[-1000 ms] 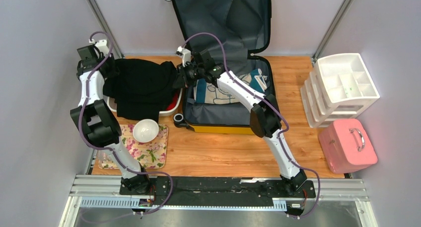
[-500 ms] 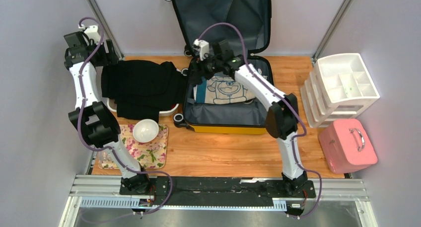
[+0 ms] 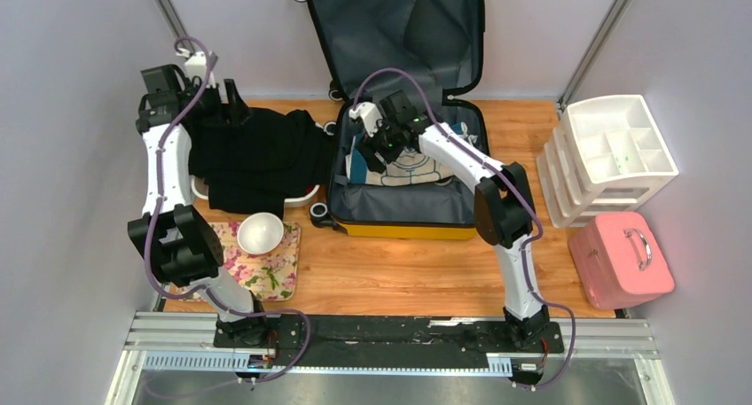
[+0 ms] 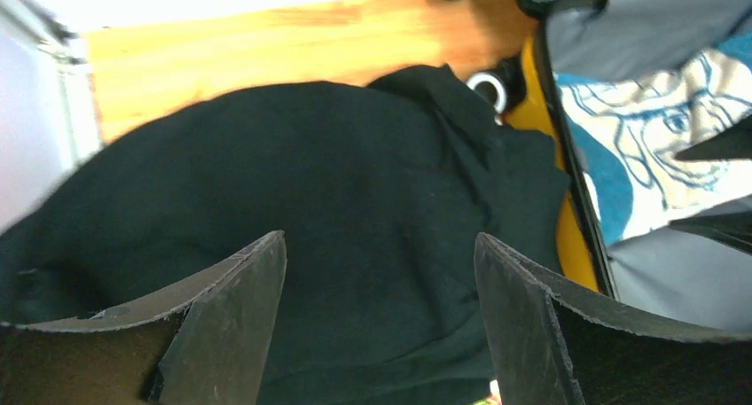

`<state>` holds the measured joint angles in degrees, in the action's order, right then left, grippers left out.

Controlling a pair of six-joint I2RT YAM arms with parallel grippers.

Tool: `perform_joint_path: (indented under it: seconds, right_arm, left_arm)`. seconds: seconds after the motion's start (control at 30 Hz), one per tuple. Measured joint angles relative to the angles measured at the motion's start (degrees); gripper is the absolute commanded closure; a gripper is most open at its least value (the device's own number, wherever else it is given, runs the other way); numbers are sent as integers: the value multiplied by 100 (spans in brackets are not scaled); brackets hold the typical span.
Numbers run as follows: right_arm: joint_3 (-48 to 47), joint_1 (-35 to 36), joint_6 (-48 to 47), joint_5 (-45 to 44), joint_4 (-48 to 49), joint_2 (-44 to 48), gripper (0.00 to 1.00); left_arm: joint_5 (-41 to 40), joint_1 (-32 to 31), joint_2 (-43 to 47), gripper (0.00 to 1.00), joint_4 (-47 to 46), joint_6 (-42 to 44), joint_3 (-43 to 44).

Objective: Open, take out, and arrange the luggage

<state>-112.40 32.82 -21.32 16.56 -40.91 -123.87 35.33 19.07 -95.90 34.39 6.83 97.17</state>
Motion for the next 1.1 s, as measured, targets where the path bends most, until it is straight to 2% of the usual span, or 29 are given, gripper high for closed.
perform_joint_path:
  seconds: [0.27,0.43,0.5,0.53,0.57,0.6,0.73,0.9,1.0,1.1]
  right_arm:
    - [199,481,-289,-297,341,-254,25]
    - [219,649,-560,-866,715,-452,39]
    - [219,649,-643,-1091,824,-516,61]
    - [221,649,-710,-1169,861,-529,75]
    - [221,647,-752,-1226,872,-531,95]
    - [221,640,-802,-1283,887,-527,100]
    - [249,608,-839,-1261,887,-433,100]
    - [262,339,-562,-643,671,-188,100]
    - [262,4,-323,-133,566,118,100]
    - [262,-328,-85,306,557,424,100]
  left_arm:
    - [293,-258,118,14,52,-192,-734]
    - [413,-302,142,14,7,-365,-876]
    - [424,-389,142,14,-7,-376,-898]
    - [417,-450,142,14,-11,-376,-901]
    - [415,-525,142,14,-24,-374,-901]
    - [417,-601,142,14,-39,-374,-901]
    - [431,-933,142,14,-105,-396,-901]
    - [472,-1368,133,14,-160,-581,-901]
    - [503,-1641,111,14,-426,-1054,-946]
    - [557,-1856,111,13,-1064,-1906,-1237]
